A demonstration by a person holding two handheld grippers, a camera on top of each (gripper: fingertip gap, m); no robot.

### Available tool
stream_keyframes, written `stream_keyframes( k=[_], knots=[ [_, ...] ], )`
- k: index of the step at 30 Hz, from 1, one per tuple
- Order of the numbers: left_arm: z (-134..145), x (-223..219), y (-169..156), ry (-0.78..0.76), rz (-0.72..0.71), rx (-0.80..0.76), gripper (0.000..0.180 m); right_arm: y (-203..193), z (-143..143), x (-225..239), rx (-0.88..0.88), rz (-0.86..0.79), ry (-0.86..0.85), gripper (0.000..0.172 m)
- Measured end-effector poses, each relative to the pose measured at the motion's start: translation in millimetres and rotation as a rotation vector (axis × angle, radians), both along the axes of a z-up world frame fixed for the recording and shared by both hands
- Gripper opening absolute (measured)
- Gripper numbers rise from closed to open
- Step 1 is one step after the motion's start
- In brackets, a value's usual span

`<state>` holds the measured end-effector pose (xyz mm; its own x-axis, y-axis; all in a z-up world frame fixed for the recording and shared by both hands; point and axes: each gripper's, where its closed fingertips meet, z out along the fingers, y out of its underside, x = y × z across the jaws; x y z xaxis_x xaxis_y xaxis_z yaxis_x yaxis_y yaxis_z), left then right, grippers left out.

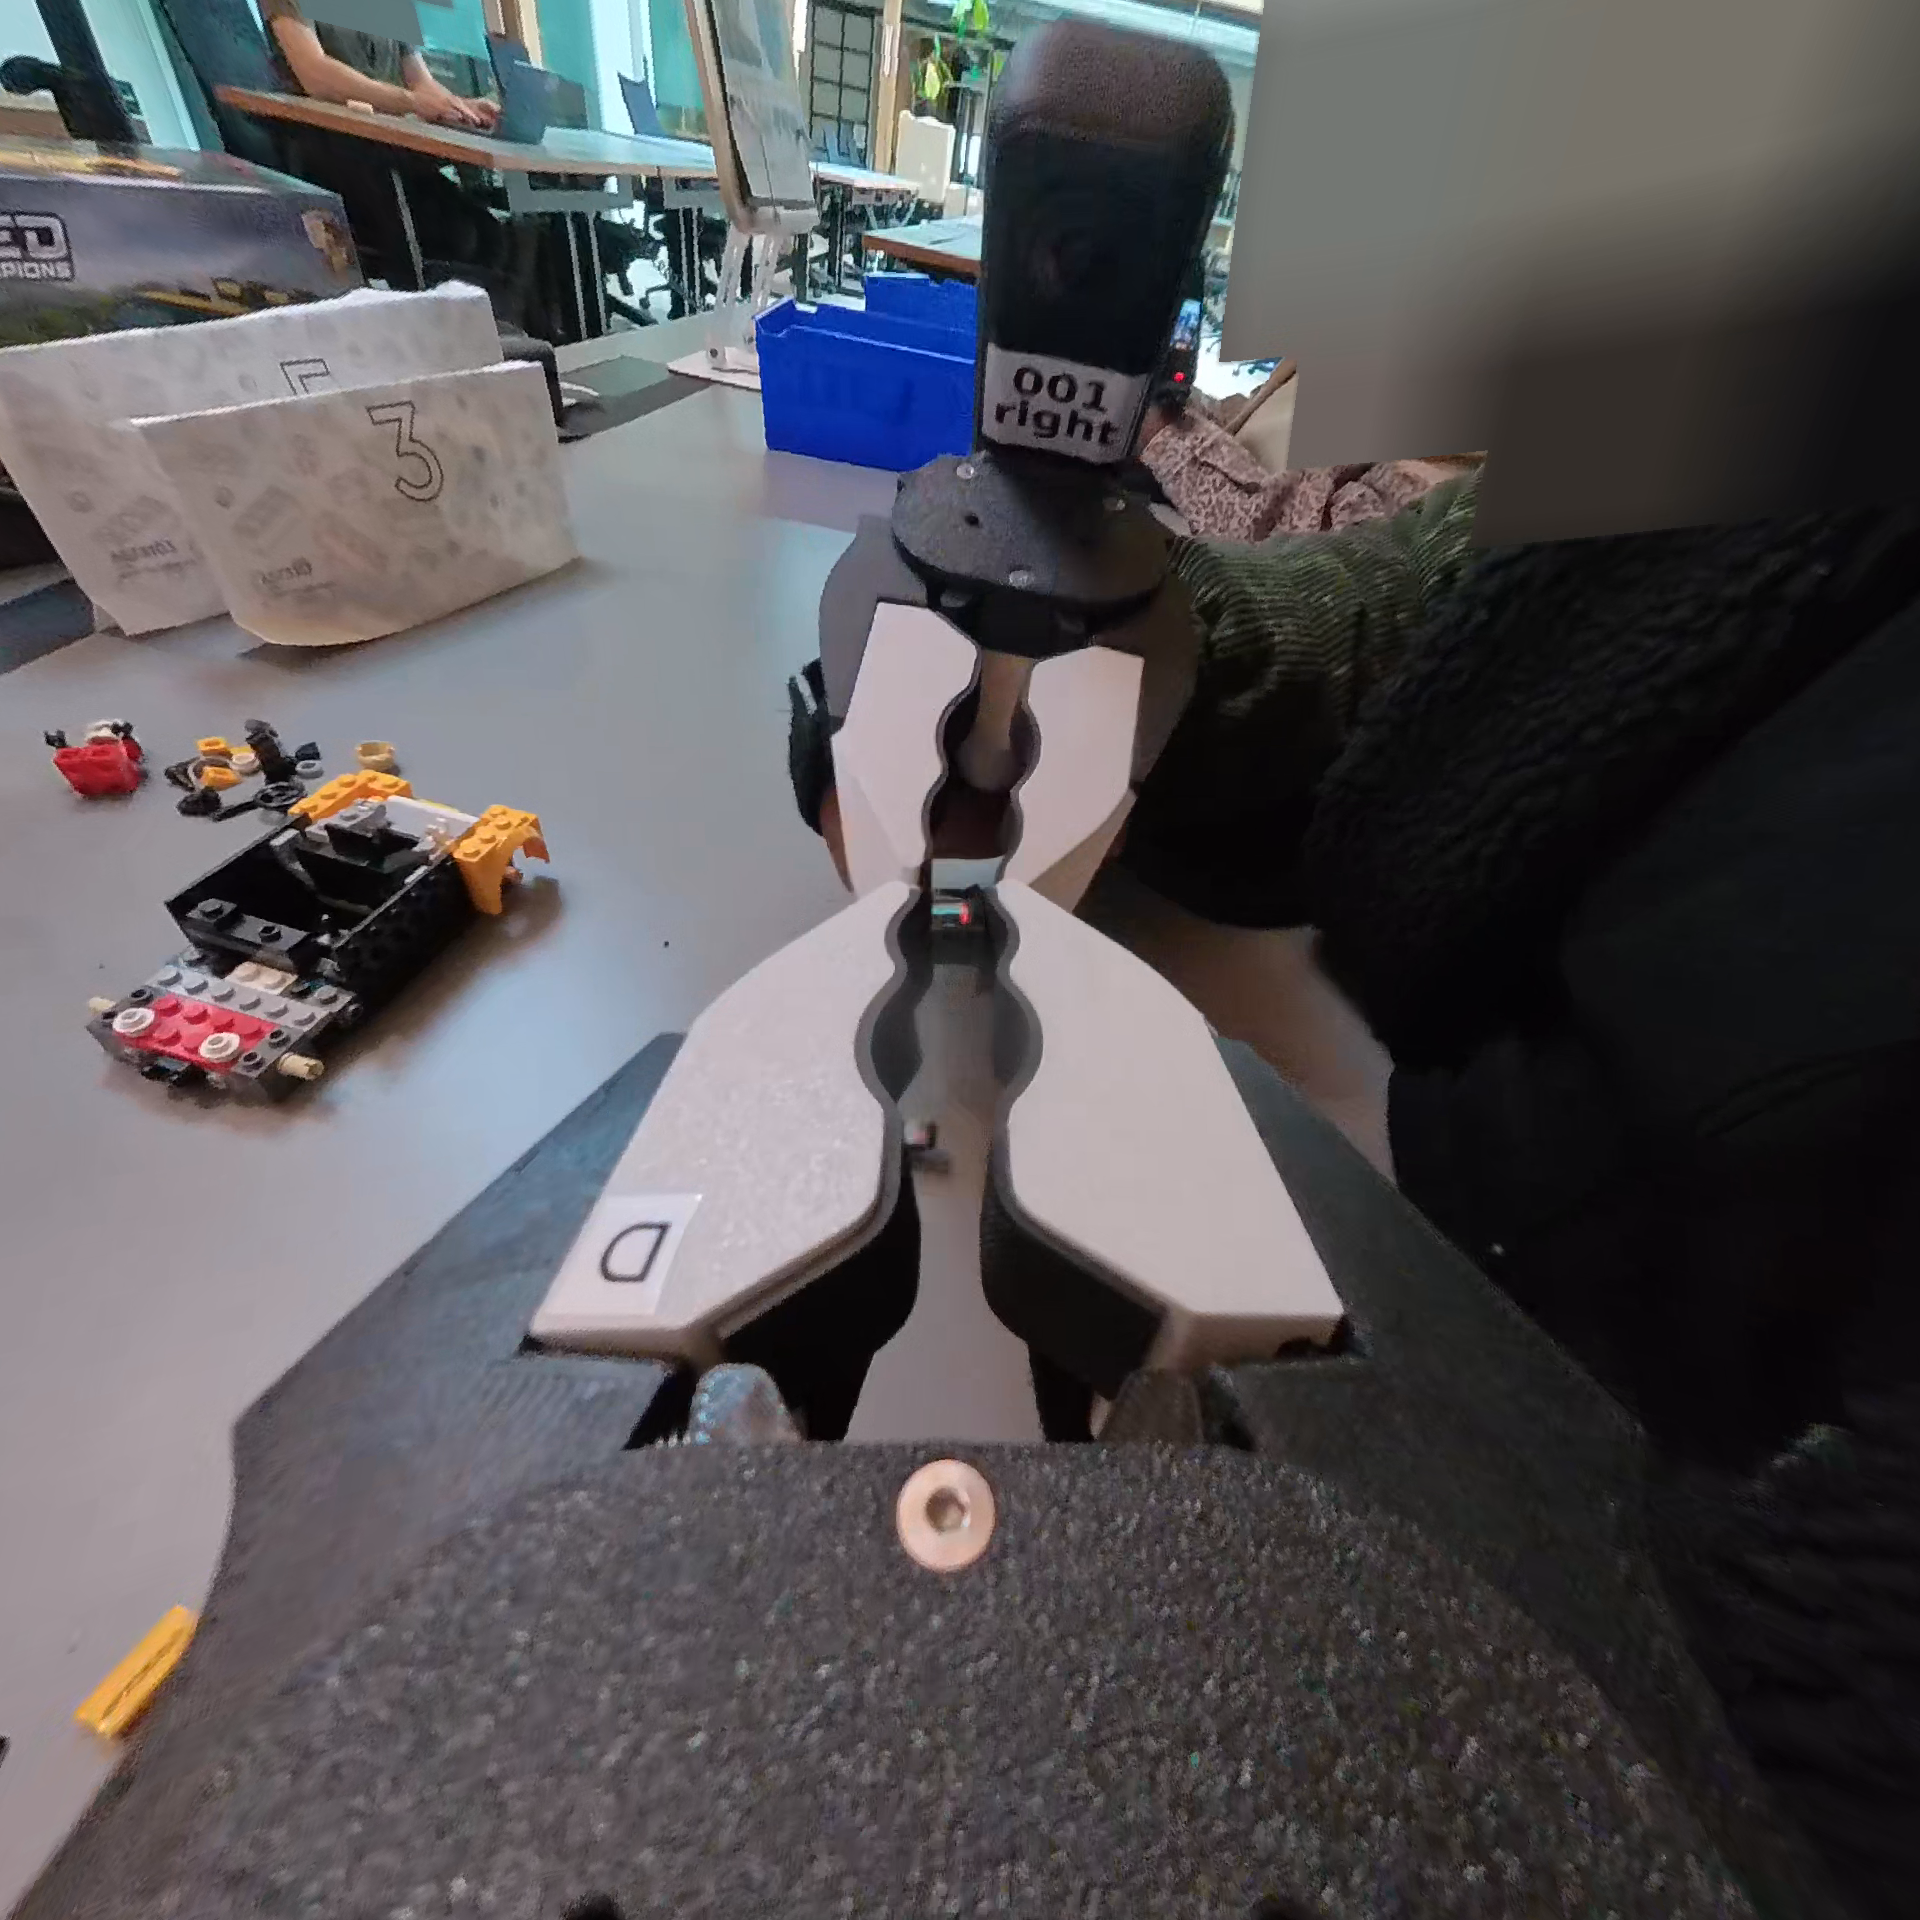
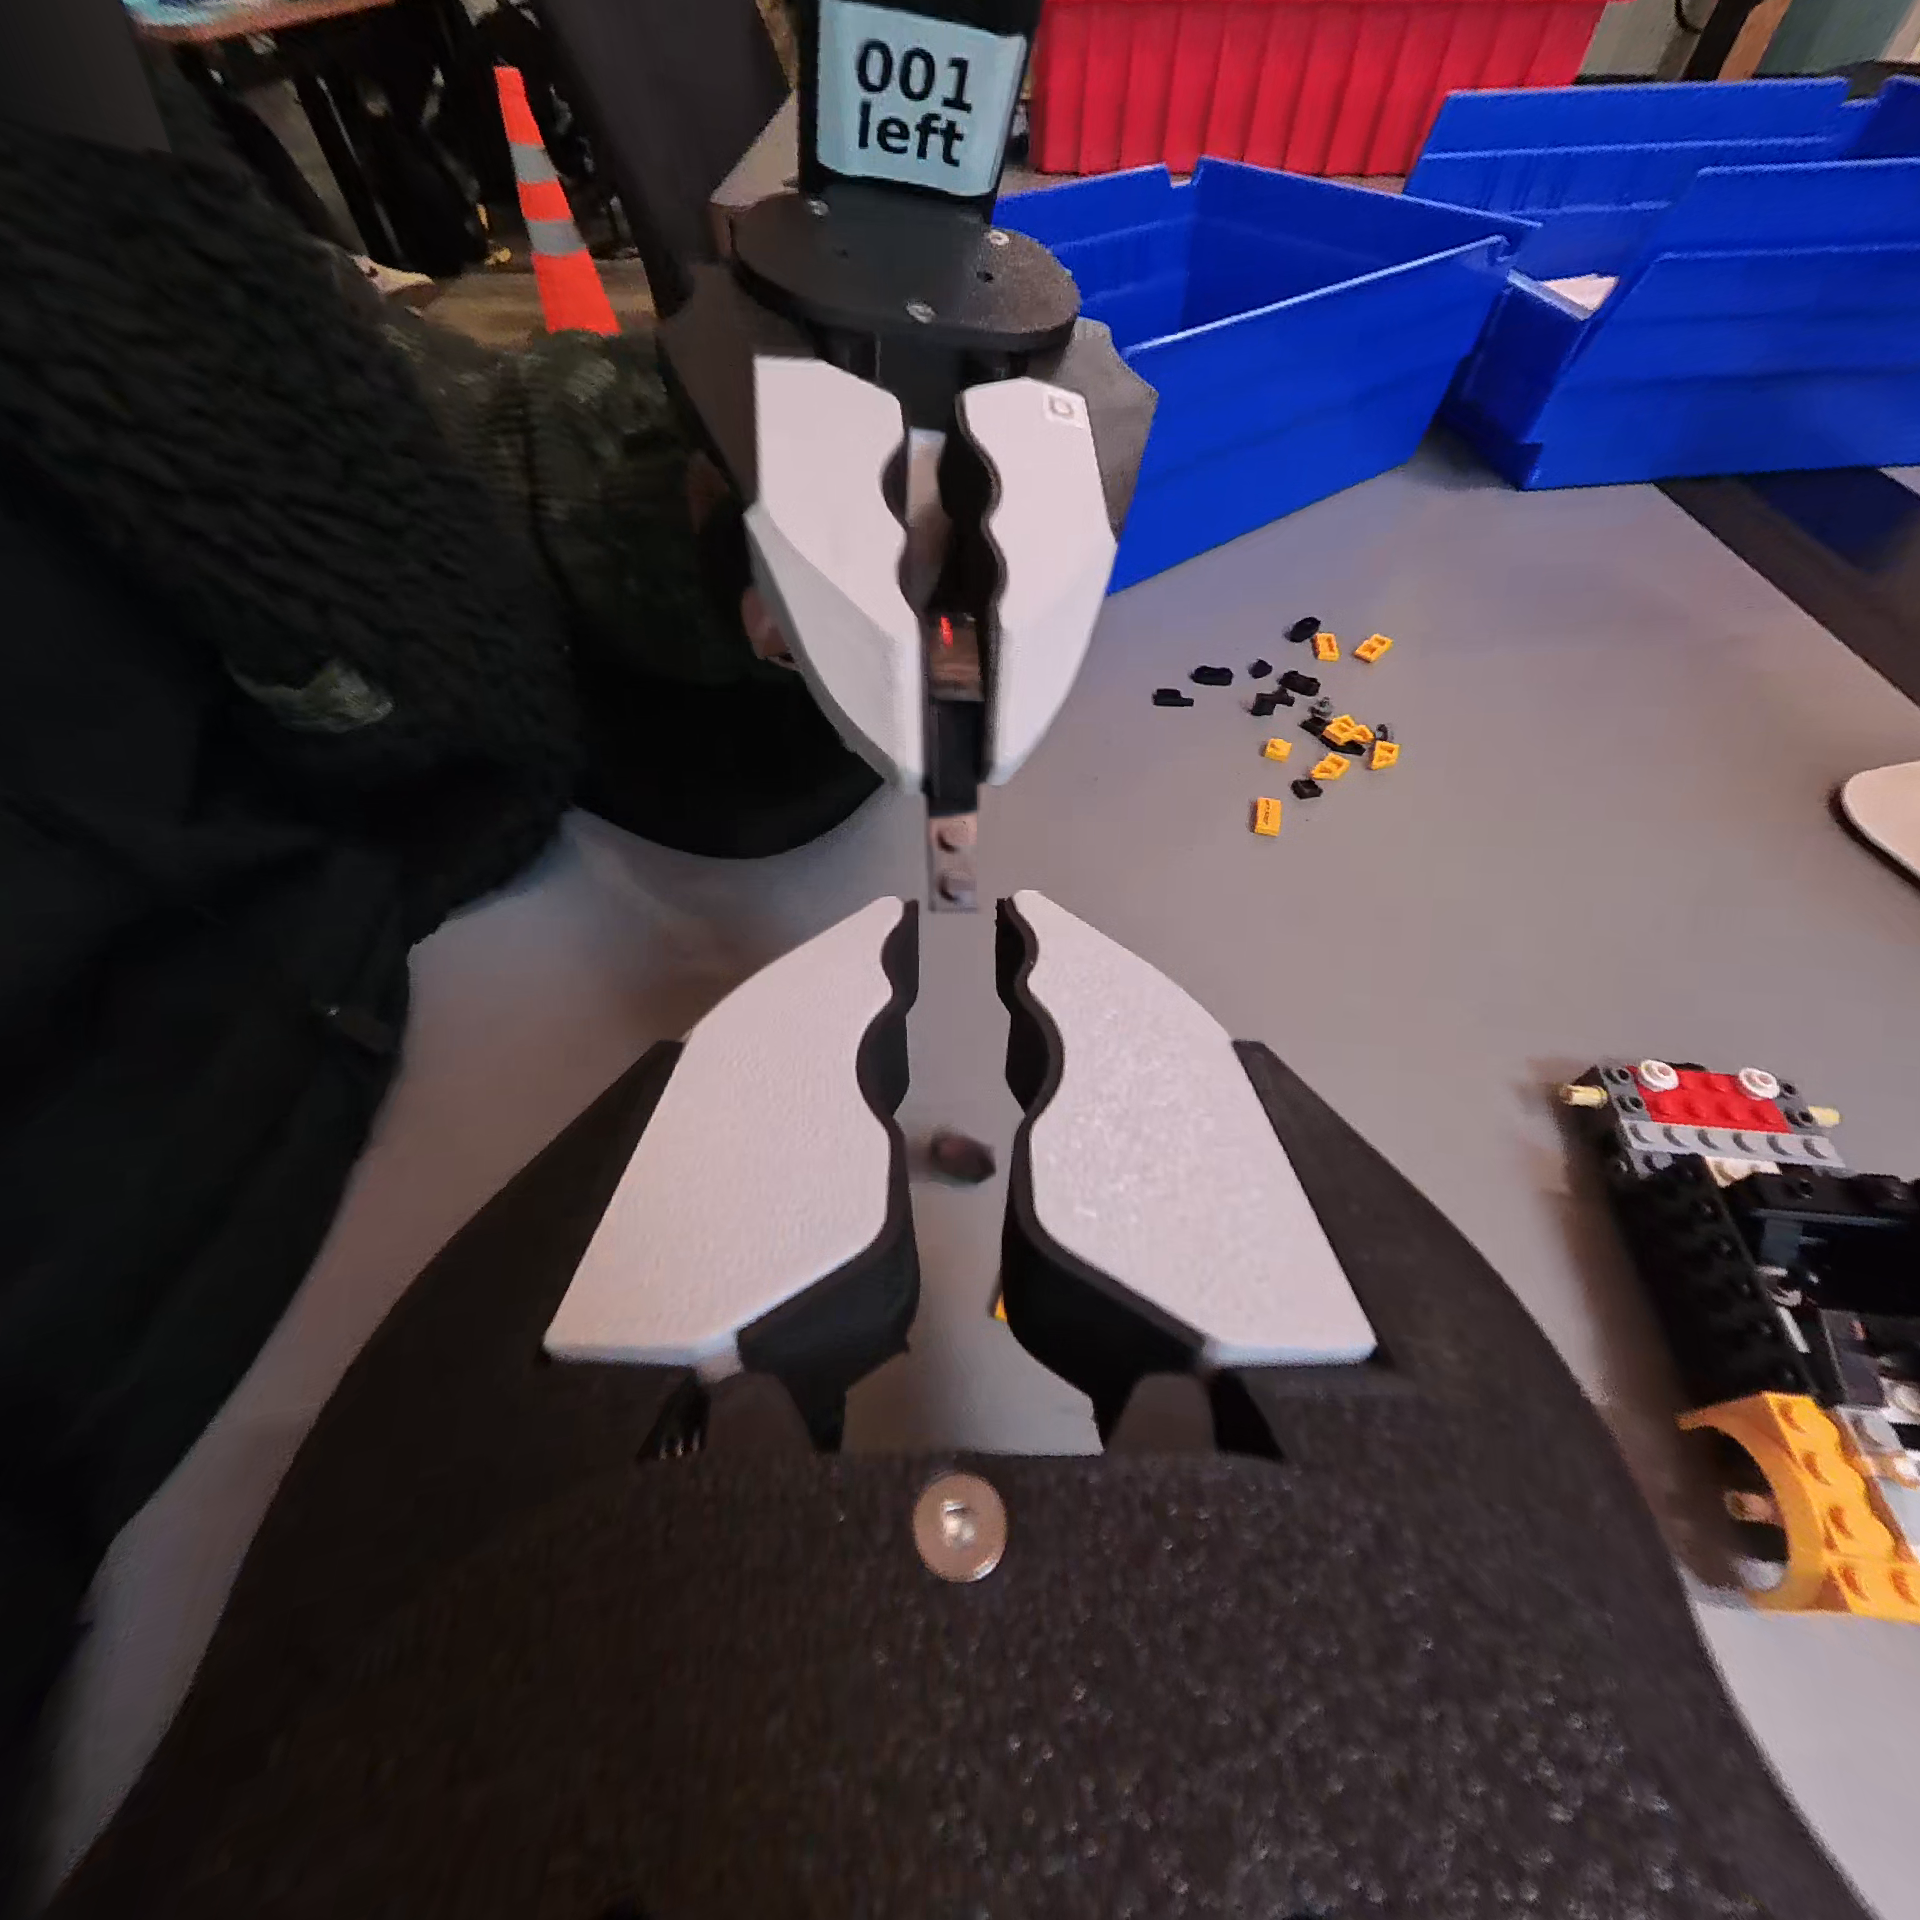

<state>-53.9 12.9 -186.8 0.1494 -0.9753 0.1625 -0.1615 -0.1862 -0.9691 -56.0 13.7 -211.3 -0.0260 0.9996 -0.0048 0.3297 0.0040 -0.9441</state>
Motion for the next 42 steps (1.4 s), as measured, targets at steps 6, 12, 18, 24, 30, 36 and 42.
stream_keyframes(
  k=[6,12,18,24,30,36,42],
  knots=[
    [-10,3,-1,0.038,-0.007,-0.012,0.008,0,6,1,0.001,-0.004,0.016,0.017],
    [-5,2,5,-0.02,0.015,-0.063,0.009,4,14,0,-0.075,-0.037,0.063,0.007],
    [8,0,9,-0.136,0.017,-0.146,0.015,7,31,1,-0.151,-0.058,0.169,0.007],
    [15,2,4,-0.189,-0.018,-0.168,0.01,5,36,-3,-0.226,-0.049,0.23,0.007],
    [21,0,3,-0.241,-0.034,-0.192,0.011,3,37,-5,-0.284,-0.031,0.256,0.007],
    [20,0,3,-0.23,-0.029,-0.172,0.007,0,37,-8,-0.259,-0.034,0.25,0.007],
    [9,-4,6,-0.102,0.004,-0.106,0.008,7,41,1,-0.213,-0.047,0.234,0.023]
  ],
)
